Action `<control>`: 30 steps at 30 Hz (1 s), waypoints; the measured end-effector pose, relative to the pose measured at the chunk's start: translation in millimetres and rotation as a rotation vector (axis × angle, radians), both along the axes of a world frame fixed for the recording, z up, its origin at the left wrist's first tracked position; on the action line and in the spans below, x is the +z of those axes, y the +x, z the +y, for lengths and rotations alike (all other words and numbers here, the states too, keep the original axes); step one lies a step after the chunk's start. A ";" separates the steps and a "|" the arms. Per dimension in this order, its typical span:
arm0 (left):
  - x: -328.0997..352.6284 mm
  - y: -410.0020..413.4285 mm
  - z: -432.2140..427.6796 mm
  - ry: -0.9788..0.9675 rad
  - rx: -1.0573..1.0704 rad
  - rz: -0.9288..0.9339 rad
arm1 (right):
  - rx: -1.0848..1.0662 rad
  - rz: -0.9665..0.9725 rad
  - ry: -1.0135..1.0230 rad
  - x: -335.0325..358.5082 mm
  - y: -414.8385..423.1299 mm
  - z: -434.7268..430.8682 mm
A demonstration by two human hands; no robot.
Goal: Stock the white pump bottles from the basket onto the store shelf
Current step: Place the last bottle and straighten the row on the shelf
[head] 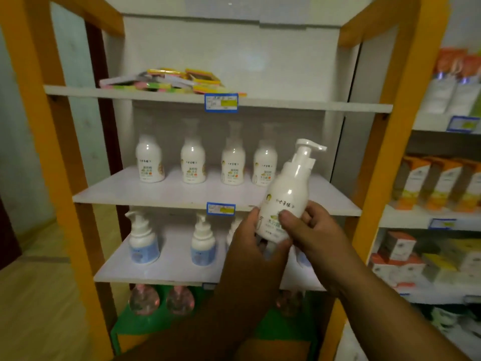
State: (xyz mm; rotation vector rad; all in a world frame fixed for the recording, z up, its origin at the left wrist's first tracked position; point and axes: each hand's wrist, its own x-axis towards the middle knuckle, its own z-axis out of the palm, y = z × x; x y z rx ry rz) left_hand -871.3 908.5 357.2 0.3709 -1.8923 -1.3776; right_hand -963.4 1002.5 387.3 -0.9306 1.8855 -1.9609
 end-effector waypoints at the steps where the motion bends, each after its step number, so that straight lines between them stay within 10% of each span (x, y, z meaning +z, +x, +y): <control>1: 3.0 -8.1 -3.8 -0.044 -0.022 -0.021 | -0.013 0.017 0.019 5.6 -10.7 4.8; 17: 70.3 -187.1 -53.0 -0.563 -0.075 -0.390 | -0.101 0.235 0.385 47.8 -181.2 -8.5; 30: 44.7 -248.7 -90.8 -0.562 0.072 -0.412 | -0.240 0.154 0.345 27.5 -227.1 -60.8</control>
